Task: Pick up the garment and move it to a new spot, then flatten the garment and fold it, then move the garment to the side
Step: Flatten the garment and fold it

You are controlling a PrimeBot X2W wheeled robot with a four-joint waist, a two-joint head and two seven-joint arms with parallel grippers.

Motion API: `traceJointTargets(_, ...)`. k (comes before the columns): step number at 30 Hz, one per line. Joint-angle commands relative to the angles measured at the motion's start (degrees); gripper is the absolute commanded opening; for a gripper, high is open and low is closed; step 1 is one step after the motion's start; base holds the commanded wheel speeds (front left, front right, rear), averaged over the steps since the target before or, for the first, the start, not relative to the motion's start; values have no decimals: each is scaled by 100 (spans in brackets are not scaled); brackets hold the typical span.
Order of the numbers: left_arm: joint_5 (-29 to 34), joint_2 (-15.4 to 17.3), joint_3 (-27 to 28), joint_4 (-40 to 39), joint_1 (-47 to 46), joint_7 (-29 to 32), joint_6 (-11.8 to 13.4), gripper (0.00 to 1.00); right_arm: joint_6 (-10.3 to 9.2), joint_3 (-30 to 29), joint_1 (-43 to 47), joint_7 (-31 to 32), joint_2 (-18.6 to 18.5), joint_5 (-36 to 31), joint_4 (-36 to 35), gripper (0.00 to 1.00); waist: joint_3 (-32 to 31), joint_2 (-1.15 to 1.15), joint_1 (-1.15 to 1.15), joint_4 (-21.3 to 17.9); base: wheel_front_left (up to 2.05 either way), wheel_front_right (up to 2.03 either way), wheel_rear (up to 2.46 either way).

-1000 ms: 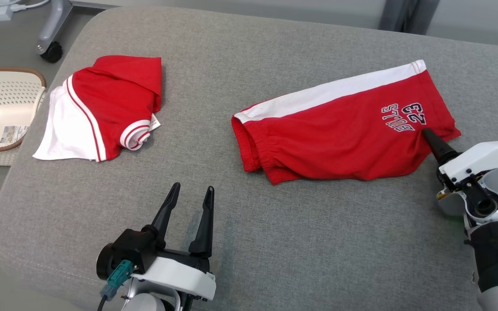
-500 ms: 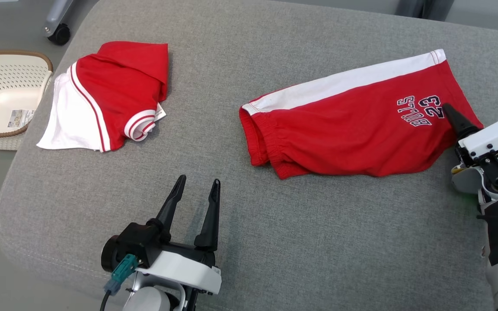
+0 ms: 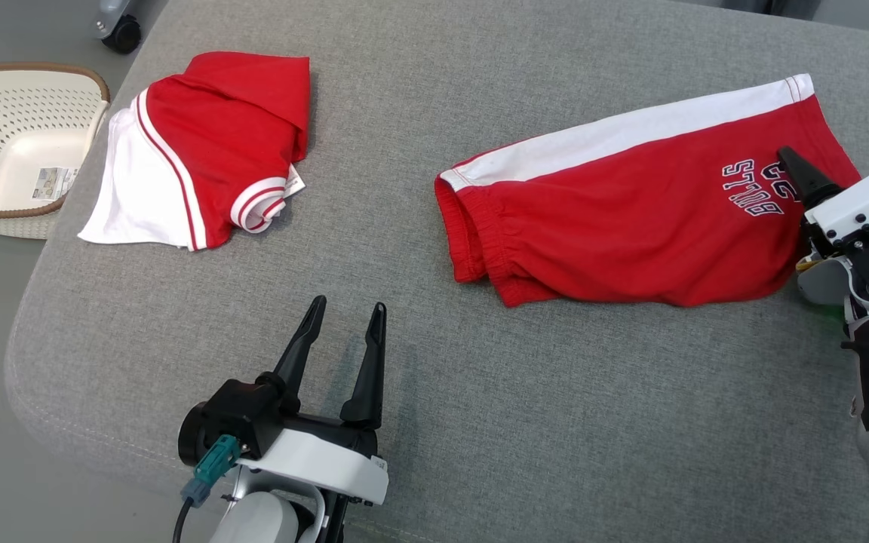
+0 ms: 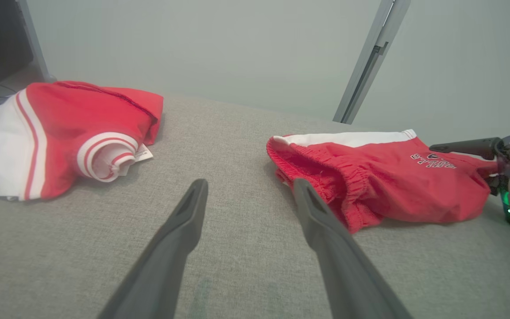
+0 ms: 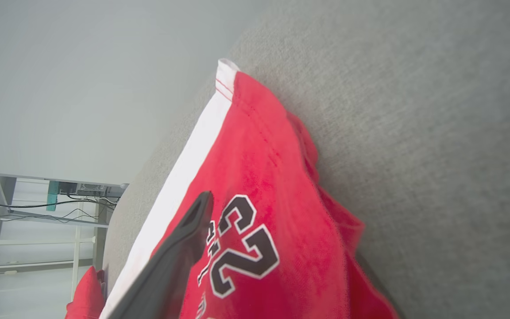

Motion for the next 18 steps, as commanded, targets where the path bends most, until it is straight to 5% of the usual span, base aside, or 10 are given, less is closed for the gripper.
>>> traceJointTargets(1, -35, 22, 16, 4, -88, -10, 36, 100, 15, 56, 188, 135, 218, -8, 214, 100, -6, 0, 0, 16, 0, 0, 0)
traceJointTargets(2, -44, 21, 15, 5, -87, -10, 39, 100, 15, 74, 182, 137, 218, -34, 228, 43, -12, 0, 0, 23, 0, 0, 0)
traceJointTargets(3, -52, 22, 15, 6, -88, -10, 39, 100, 15, 102, 183, 119, 200, -79, 240, 16, -17, 0, 0, 29, 0, 0, 0)
traceJointTargets(4, -52, 22, 15, 6, -89, -10, 42, 100, 15, 117, 188, 77, 180, -113, 251, 0, -22, 0, 0, 34, 0, 0, 0)
traceJointTargets(18, -49, 22, 92, 62, 25, -10, 24, 100, 8, -81, 333, -385, 95, -88, 251, 0, -263, 0, 0, -95, 0, 0, 0)
